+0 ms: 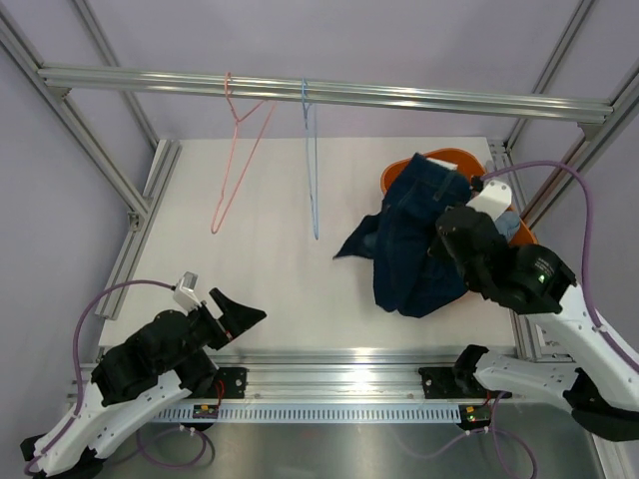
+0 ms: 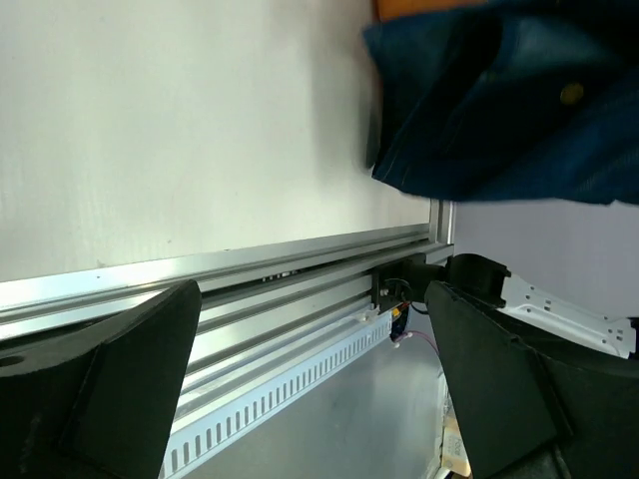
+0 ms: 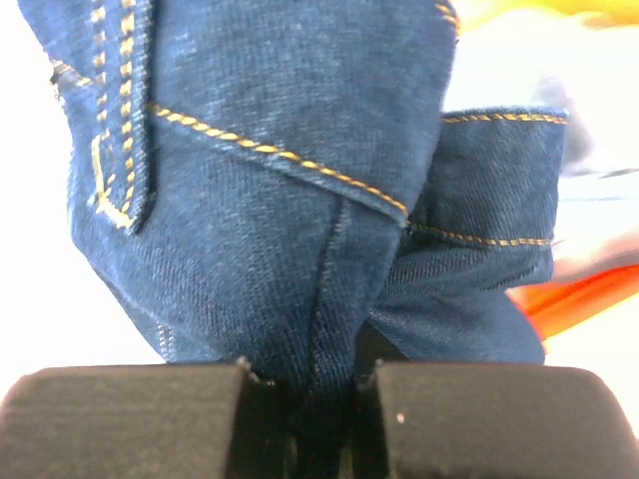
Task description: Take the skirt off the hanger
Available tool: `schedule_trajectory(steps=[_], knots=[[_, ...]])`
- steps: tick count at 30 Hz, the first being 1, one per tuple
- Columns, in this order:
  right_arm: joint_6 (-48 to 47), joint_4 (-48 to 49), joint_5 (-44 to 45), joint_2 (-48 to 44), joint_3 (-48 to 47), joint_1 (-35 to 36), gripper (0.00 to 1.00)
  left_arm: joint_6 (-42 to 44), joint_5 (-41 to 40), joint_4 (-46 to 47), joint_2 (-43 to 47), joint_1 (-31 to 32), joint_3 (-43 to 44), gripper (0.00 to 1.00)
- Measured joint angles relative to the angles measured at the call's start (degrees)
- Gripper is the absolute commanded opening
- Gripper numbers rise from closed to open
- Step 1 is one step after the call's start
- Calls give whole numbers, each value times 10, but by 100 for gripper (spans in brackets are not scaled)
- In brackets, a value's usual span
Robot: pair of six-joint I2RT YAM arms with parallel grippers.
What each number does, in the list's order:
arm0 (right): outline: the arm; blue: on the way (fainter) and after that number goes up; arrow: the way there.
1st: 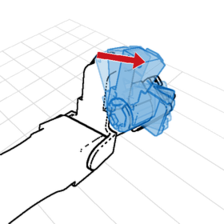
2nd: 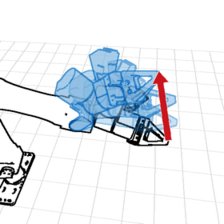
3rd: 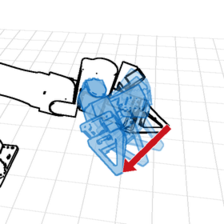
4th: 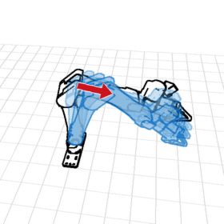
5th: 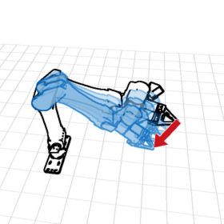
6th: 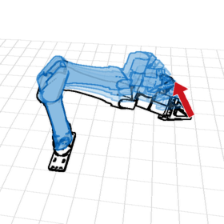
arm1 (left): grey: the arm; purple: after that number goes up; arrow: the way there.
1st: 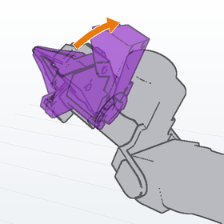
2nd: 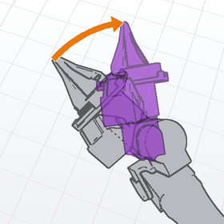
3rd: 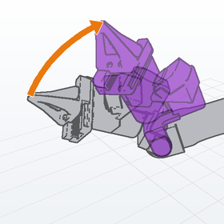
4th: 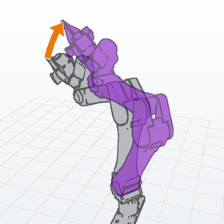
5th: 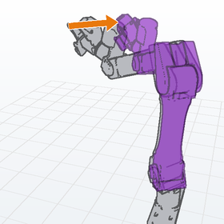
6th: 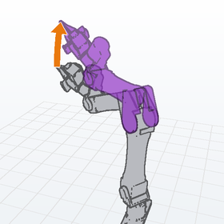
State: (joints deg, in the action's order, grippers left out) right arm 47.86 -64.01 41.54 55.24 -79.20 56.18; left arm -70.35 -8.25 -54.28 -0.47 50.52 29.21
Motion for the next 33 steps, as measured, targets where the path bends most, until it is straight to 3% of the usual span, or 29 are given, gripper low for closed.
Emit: schedule_trajectory(steps=[4, 9, 21, 33], knots=[[-83, 13, -28, 27, -37, -179, 0, 0, 3, 14, -1, 0, 0, 99], [-153, 29, -91, 59, -83, -305, 0, 0, 5, 12, -1, 0, 0, 99], [-307, 160, -100, 9, -128, -315, 0, 0, 6, 1, 0, 0, -2, 99], [-398, 238, -57, 84, -190, -365, 0, 3, 15, 12, 0, 0, -5, 99]])
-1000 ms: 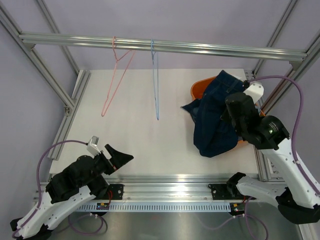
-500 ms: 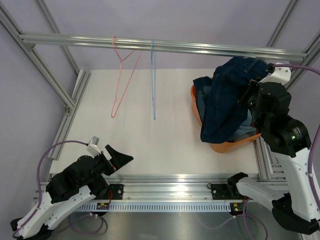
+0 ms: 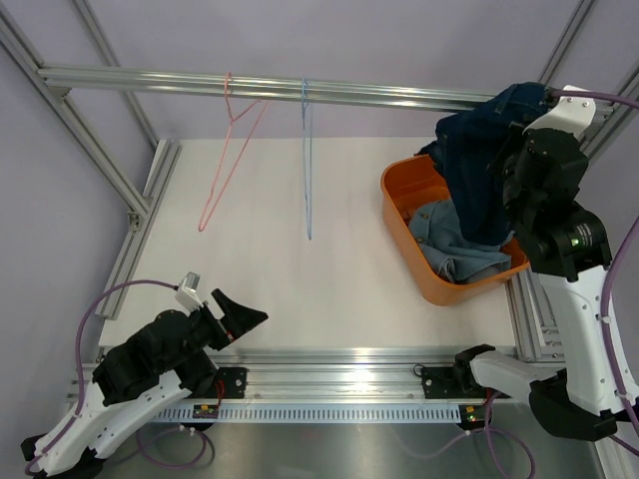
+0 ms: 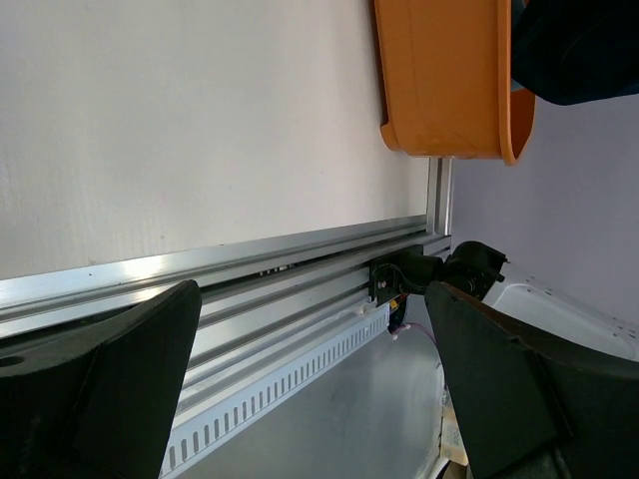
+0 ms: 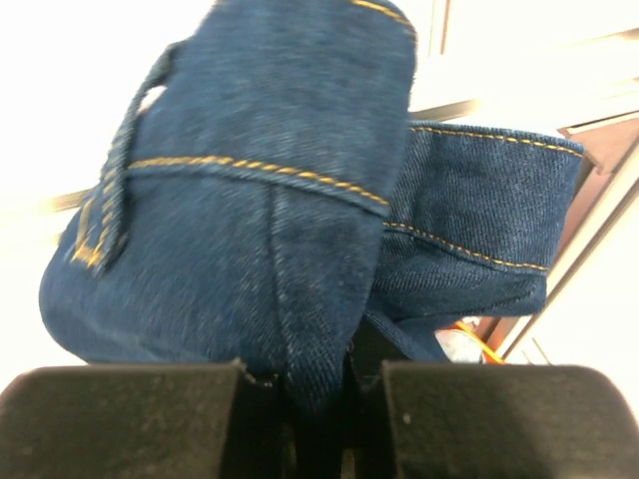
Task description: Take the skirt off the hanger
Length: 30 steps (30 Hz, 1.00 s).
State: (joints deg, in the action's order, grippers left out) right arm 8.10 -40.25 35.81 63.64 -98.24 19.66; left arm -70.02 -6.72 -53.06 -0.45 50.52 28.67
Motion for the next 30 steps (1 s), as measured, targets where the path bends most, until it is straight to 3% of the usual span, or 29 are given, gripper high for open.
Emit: schedule_trajectory(steps=[5, 13, 17, 21, 27, 29, 30], knots=[[27, 20, -7, -21, 53, -13, 0, 0, 1, 0, 0, 0, 0, 99], [186, 25, -56, -73, 319, -16, 0, -1, 18, 18, 0, 0, -15, 99], [258, 19, -97, -50, 413, -23, 8, -1, 27, 28, 0, 0, -22, 99], [299, 23, -155, -8, 427, -79, 16, -4, 33, 35, 0, 0, -22, 99], [311, 7, -285, 131, 374, -194, 18, -8, 35, 33, 0, 0, -22, 99], [307, 1, -310, 176, 346, -206, 27, -10, 35, 31, 0, 0, -22, 99], [305, 1, -321, 191, 337, -209, 37, -10, 35, 30, 0, 0, -22, 99]])
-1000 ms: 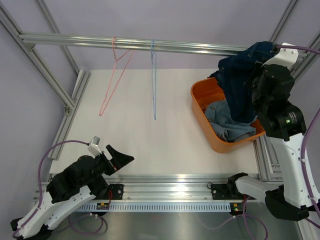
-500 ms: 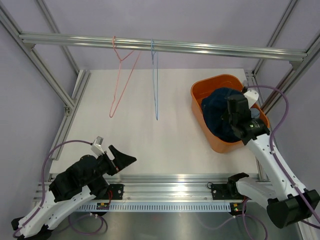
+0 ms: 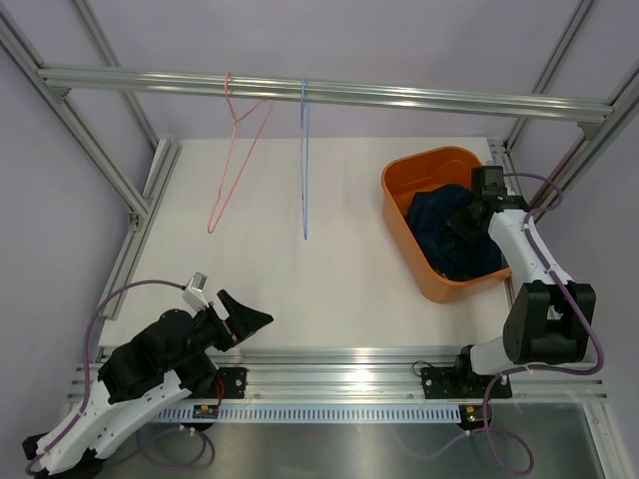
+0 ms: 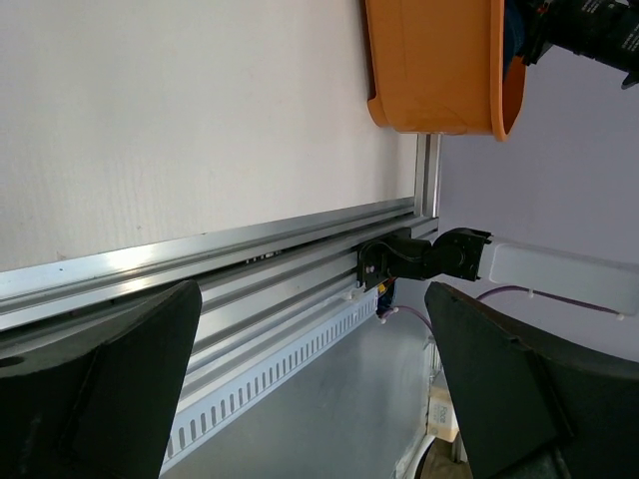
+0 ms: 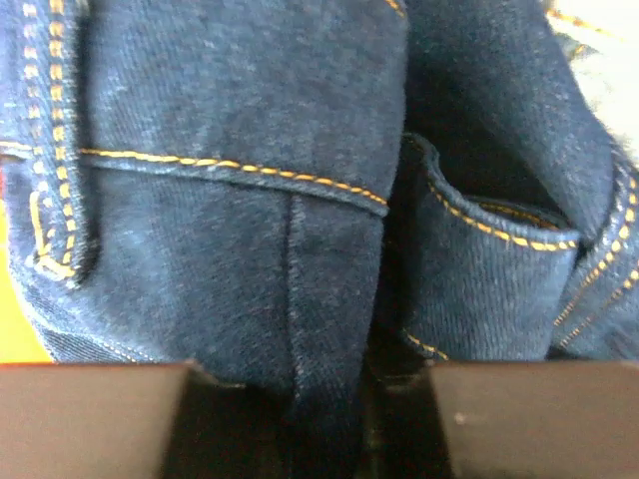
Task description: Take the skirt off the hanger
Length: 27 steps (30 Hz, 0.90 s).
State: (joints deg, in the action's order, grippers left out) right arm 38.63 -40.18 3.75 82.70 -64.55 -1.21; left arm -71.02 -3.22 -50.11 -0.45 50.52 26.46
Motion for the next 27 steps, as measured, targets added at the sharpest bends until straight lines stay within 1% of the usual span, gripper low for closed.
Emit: schedule_trajectory(steps=[1, 4, 5, 6, 12, 17, 20, 23, 25, 27], knots=[[-1, 2, -9, 6, -4, -2, 56, 0, 0, -1, 0, 0, 0, 99], [-7, 17, -36, -3, 8, -3, 83, 0, 0, -5, 0, 0, 0, 99], [-8, 21, -41, -11, 14, -3, 97, -1, 0, -6, 0, 0, 0, 99], [-9, 25, -45, -22, 21, -3, 99, -2, 0, -7, 0, 0, 0, 99], [-36, 9, -33, -103, 29, -3, 99, -4, 7, 10, 0, 0, -16, 99], [-57, -16, -21, -250, 20, -3, 99, -11, 25, 57, 0, 0, -49, 99], [-65, -29, -30, -327, 4, -3, 99, -16, 40, 101, 0, 0, -71, 99], [-67, -31, -83, -390, 3, -3, 99, -20, 57, 156, 0, 0, -93, 99], [-61, -13, -150, -434, 28, -4, 99, -25, 72, 206, 0, 0, -113, 99], [-40, 20, -238, -490, 84, -4, 99, -32, 85, 253, 0, 0, -132, 99]])
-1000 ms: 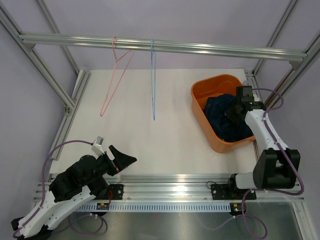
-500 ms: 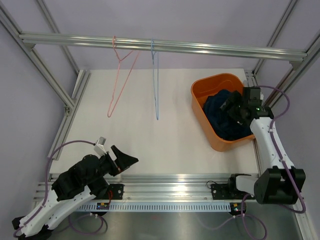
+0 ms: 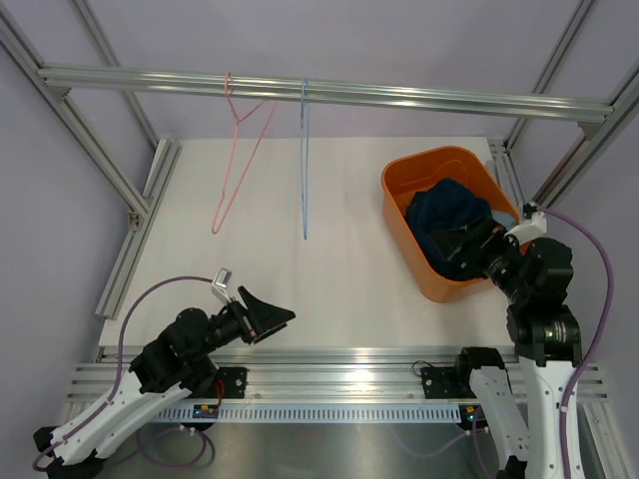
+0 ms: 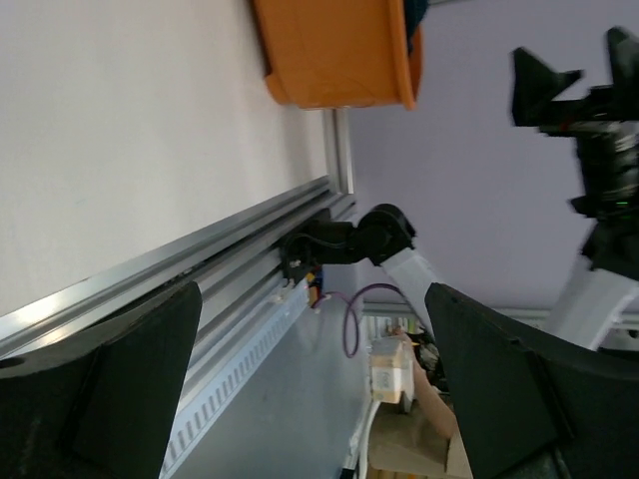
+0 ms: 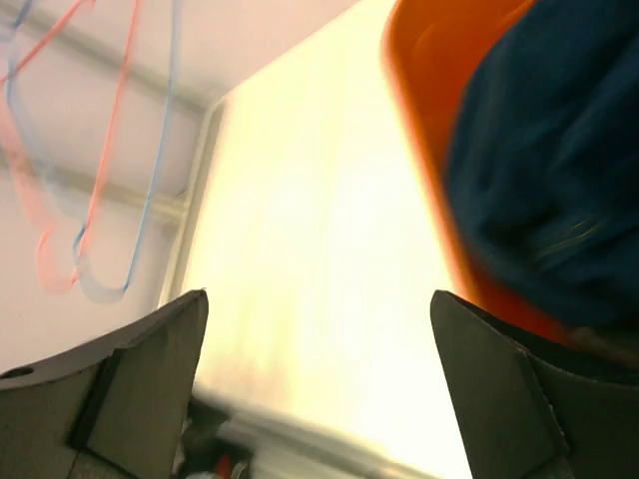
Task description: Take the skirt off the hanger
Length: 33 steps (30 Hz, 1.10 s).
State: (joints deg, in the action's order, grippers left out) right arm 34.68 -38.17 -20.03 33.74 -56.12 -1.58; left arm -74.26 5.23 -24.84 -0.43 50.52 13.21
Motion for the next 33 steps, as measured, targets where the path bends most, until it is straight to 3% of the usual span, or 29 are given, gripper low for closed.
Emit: schedule_trajectory(steps=[6, 11, 15, 23, 27, 33], knots=[[95, 62, -208, -129, 163, 3, 99, -42, 42, 169, 0, 0, -80, 99], [117, 96, -295, -174, 183, 16, 99, -75, 83, 320, 0, 0, -109, 99], [186, 211, -356, -220, 240, 27, 99, -97, 108, 461, 0, 0, -109, 99], [455, 558, -382, -329, 459, 27, 99, -131, 133, 617, 0, 0, -109, 99], [524, 624, -381, -331, 515, 27, 99, -137, 140, 643, 0, 0, -109, 99], [545, 636, -361, -331, 535, 27, 99, -136, 137, 657, 0, 0, -109, 99]])
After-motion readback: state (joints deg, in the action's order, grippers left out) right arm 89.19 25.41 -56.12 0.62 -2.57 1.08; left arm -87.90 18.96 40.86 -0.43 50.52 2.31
